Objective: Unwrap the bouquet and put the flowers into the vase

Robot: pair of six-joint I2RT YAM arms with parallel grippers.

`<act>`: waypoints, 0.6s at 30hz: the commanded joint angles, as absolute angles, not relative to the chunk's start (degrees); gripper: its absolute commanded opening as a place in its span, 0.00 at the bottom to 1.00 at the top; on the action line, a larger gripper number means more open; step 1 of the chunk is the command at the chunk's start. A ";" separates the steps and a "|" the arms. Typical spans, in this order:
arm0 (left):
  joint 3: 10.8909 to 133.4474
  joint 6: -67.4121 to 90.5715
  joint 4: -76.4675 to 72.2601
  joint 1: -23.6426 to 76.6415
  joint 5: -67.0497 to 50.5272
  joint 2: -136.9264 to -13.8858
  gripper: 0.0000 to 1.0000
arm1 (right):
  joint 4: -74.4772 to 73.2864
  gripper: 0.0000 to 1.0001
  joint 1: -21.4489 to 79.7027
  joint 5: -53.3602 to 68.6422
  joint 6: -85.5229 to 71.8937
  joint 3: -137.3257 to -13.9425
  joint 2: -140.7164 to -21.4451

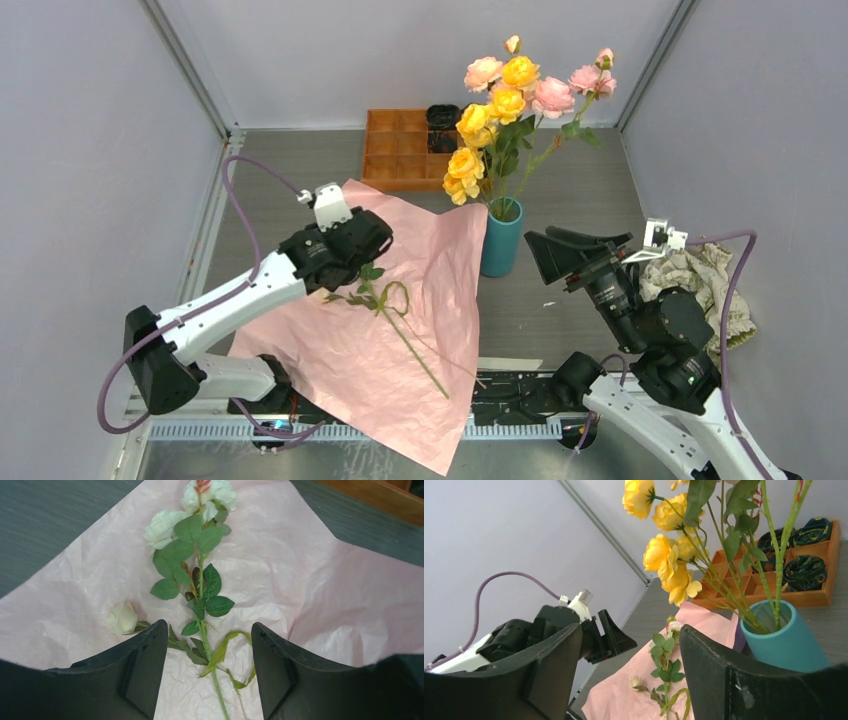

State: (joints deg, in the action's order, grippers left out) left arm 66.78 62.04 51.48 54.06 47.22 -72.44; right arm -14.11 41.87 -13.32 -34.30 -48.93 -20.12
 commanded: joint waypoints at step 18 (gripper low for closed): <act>57.03 70.35 32.99 36.44 20.07 -87.29 0.60 | -25.28 0.75 41.67 -13.75 -38.05 -47.13 -12.53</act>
